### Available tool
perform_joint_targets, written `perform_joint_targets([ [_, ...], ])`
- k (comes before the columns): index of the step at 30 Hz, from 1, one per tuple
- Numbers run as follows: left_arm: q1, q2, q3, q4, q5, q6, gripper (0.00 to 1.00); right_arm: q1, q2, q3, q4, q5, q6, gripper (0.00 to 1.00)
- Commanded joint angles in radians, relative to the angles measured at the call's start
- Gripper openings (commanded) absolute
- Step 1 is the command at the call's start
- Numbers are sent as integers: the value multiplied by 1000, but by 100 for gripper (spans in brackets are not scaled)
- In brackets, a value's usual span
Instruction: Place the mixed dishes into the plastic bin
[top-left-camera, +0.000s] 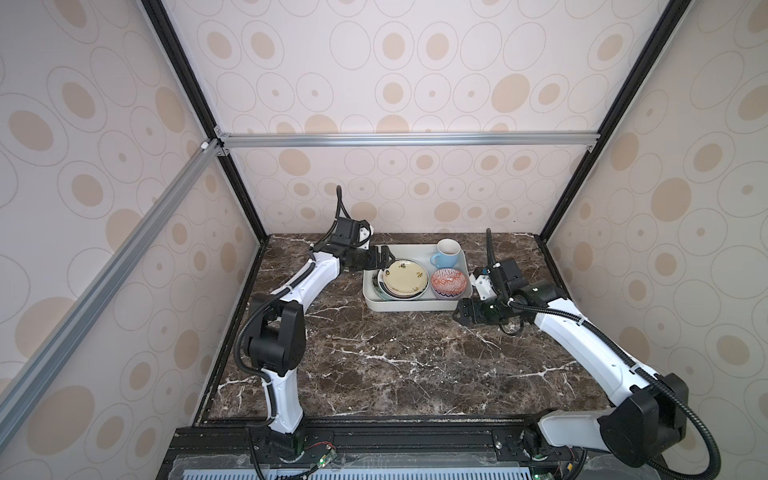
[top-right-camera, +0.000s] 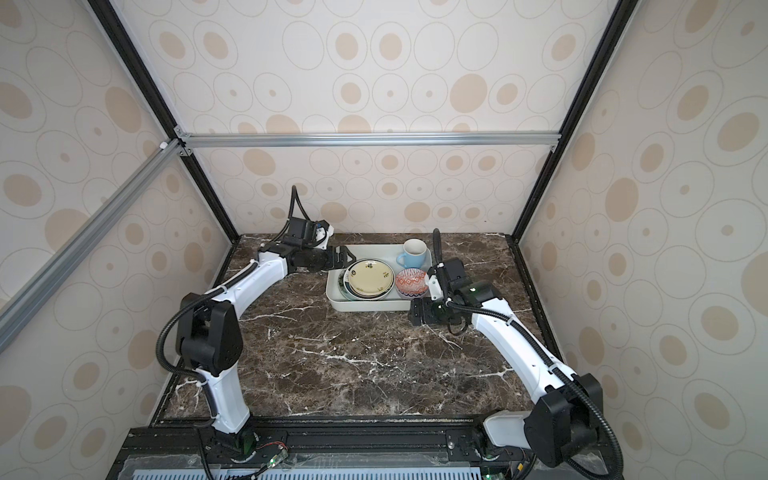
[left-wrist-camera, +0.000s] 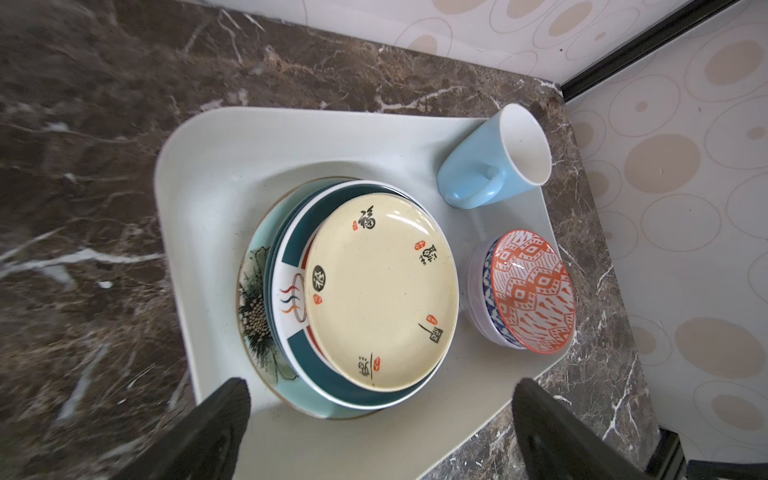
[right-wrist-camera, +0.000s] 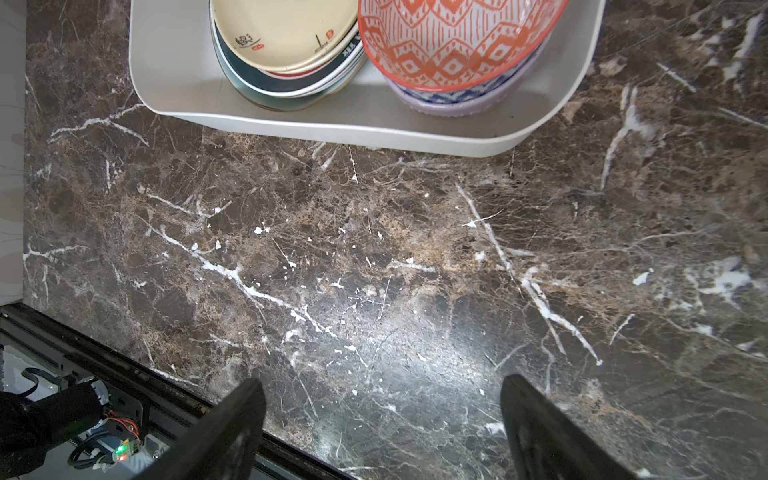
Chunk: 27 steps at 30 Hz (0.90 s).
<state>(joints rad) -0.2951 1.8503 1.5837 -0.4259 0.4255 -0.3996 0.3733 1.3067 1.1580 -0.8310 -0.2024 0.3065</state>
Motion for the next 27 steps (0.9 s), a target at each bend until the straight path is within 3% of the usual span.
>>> perform_joint_targets([
  [1, 17, -122, -66, -10, -127, 56, 99, -6, -40, 29, -33, 39, -20, 93],
  [4, 29, -251, -190, 27, -227, 51, 99, -7, -58, 23, -32, 70, -22, 100],
  [13, 38, -706, -718, 304, -675, 16, 99, -14, -107, -26, 1, 250, -15, 100],
  [19, 38, -880, -992, 459, -792, -47, 99, -13, -135, -111, 76, 411, -4, 100],
  [27, 37, -970, -1199, 734, -912, 30, 99, -14, -160, -244, 215, 524, 37, 100],
])
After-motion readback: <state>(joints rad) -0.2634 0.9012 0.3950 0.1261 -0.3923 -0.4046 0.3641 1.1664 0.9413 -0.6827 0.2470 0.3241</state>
